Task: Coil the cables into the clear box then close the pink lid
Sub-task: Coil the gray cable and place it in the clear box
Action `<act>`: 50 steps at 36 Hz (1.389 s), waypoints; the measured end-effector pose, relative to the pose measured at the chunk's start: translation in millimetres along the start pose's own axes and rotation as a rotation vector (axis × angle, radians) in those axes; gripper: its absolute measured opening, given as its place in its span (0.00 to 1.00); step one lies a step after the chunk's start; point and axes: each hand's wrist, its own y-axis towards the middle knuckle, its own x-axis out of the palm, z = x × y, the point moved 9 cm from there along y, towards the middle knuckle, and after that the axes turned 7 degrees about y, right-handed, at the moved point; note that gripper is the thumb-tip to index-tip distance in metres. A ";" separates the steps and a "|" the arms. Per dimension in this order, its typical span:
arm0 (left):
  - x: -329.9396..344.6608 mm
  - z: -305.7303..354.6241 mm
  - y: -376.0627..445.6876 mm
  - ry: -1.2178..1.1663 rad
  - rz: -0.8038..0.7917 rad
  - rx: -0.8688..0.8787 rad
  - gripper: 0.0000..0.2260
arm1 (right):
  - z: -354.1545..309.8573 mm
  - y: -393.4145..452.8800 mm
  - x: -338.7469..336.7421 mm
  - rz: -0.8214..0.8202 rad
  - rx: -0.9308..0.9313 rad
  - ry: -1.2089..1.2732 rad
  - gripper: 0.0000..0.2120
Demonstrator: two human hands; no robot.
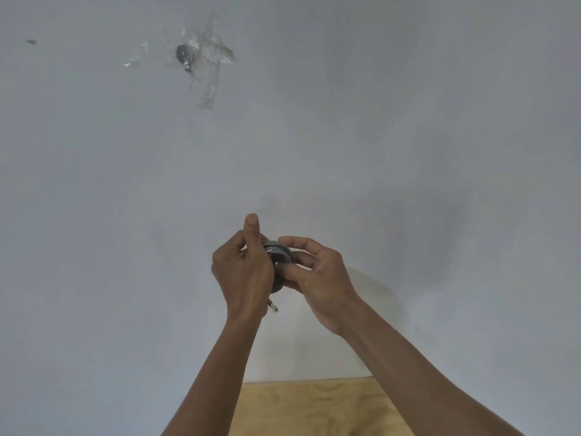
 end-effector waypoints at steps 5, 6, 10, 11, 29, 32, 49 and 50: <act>-3.8 -1.6 3.2 0.026 0.013 -0.012 0.32 | 3.7 -4.9 7.0 0.037 0.001 0.075 0.17; -5.1 -1.8 4.1 0.033 0.022 -0.009 0.32 | 5.8 -5.0 8.8 0.027 0.015 0.101 0.16; -5.7 -5.6 6.2 0.025 0.005 -0.009 0.31 | 10.9 -4.9 12.2 -0.061 0.077 0.143 0.14; -5.8 -7.6 6.5 0.020 -0.002 -0.017 0.31 | 11.5 -5.5 13.1 -0.092 0.084 0.122 0.15; -6.4 -24.0 7.1 0.135 -0.058 -0.179 0.33 | -8.8 -12.5 9.6 -0.136 -0.095 -0.228 0.18; -3.6 -29.0 6.2 0.153 -0.088 -0.228 0.32 | -7.4 -12.2 7.9 -0.135 -0.092 -0.213 0.19; 13.2 -59.5 -4.0 -0.164 -0.363 -0.608 0.34 | -2.6 -7.9 7.0 -0.100 -0.048 -0.154 0.18; 13.1 -61.0 -4.0 -0.198 -0.374 -0.626 0.35 | -2.3 -7.8 6.6 -0.095 -0.048 -0.138 0.18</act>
